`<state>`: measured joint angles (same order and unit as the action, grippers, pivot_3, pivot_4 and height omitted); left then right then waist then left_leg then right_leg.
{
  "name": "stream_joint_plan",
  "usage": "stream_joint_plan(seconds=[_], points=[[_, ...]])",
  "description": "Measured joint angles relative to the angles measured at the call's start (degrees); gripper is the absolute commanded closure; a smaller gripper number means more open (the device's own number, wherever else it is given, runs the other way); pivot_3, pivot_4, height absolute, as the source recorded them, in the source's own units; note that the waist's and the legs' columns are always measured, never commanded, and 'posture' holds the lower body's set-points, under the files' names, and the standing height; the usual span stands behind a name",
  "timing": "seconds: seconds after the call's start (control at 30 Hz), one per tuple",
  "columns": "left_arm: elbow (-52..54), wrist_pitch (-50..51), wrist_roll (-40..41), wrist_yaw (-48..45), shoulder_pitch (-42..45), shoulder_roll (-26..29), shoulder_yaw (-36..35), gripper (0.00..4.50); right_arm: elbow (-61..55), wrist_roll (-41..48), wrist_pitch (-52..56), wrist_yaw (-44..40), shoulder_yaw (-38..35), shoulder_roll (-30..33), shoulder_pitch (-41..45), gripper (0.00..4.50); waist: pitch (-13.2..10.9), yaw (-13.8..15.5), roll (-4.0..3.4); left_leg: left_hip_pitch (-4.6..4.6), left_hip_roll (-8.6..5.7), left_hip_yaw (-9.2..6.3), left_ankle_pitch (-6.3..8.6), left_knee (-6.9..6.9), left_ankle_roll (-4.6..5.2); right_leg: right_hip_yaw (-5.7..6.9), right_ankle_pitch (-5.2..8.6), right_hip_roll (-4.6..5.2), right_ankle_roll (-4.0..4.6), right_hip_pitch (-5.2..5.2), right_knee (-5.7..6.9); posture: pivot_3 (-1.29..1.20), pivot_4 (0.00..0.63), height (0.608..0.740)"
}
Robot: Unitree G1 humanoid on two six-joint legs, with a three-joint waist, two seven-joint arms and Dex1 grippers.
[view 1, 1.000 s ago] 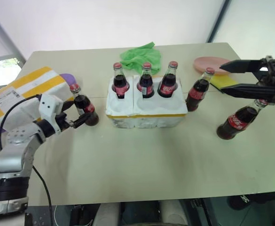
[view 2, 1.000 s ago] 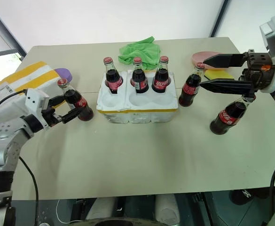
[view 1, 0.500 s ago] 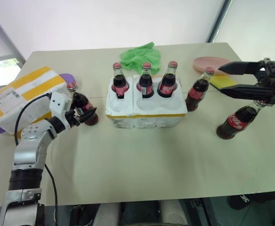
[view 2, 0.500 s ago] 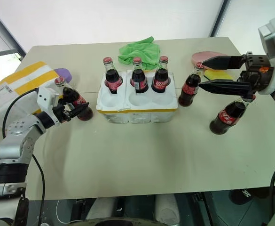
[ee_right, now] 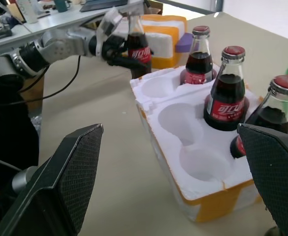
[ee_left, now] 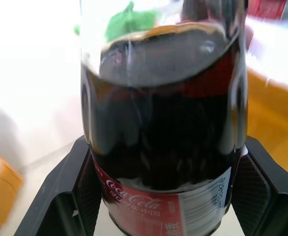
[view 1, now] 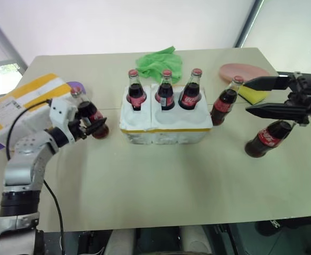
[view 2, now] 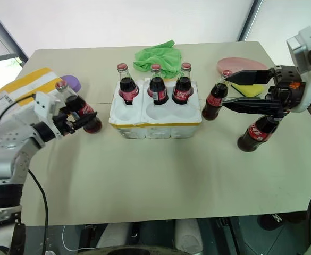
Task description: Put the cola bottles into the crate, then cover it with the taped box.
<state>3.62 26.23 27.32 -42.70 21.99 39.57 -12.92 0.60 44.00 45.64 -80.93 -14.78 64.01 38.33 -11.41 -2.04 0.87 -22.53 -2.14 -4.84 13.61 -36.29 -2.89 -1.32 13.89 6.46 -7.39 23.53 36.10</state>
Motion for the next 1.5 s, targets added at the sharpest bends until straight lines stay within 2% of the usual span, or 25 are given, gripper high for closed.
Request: stream_joint_plan(seconds=[0.2,0.33,0.43,0.73,1.0,1.33,1.5], points=[[2.5,7.6,6.6,-0.7,10.9,4.0,-2.1,1.69,-0.2,-0.1,-1.0,0.2,-0.2,0.0,-0.5,0.00,0.0,0.3,0.05,0.00,-0.01,0.00,0.00,0.01,0.00,0.01,0.00,0.00,-0.01,-0.01,-0.01,0.00,0.150,0.740],[2.7,12.5,11.1,1.4,19.5,0.3,-1.7,1.69,-0.6,0.0,-1.3,1.0,-0.4,-0.4,-1.6,0.00,0.0,1.0,0.07,0.00,-0.02,0.00,0.00,0.00,0.00,0.01,-0.03,0.00,-0.08,-0.03,-0.02,0.00,0.150,0.740],[2.4,13.4,11.6,1.5,21.7,-2.8,1.2,1.69,-1.6,0.1,-1.4,1.8,-0.7,-0.9,-2.2,0.00,0.0,1.1,0.07,0.01,-0.02,0.00,0.00,0.01,0.00,0.02,-0.04,0.00,-0.08,-0.02,-0.01,0.00,0.150,0.740],[-4.1,9.7,5.0,-3.3,21.8,-6.8,11.5,1.69,-4.0,1.6,-0.8,4.4,-2.5,-1.8,-4.4,0.00,0.0,1.1,0.08,-0.02,-0.02,0.00,0.00,0.02,0.00,0.01,-0.04,-0.02,-0.07,0.00,-0.02,0.00,0.150,0.740],[-5.7,4.0,0.5,-6.1,21.5,-9.2,13.9,1.69,-6.1,3.5,0.2,6.7,-4.5,-1.9,-6.3,0.00,0.0,1.5,0.08,0.03,-0.03,-0.02,0.00,-0.05,0.00,0.00,-0.04,-0.01,-0.07,-0.12,-0.03,0.00,0.150,0.740],[-3.4,7.1,0.8,-8.9,21.3,-6.1,13.6,1.69,-6.2,3.6,-0.2,8.1,-4.6,-2.4,-6.4,0.00,0.0,1.2,0.08,0.02,-0.03,-0.02,0.01,-0.10,0.02,0.01,-0.04,-0.01,-0.08,-0.12,-0.03,0.00,0.150,0.740],[-1.5,8.6,0.7,-9.6,17.3,-6.1,14.4,1.69,-6.2,3.6,-0.3,8.4,-4.6,-2.5,-6.4,0.00,0.0,1.2,0.08,0.00,-0.02,-0.03,0.01,-0.06,0.03,0.01,-0.04,-0.02,-0.08,-0.05,-0.01,0.00,0.150,0.740]])
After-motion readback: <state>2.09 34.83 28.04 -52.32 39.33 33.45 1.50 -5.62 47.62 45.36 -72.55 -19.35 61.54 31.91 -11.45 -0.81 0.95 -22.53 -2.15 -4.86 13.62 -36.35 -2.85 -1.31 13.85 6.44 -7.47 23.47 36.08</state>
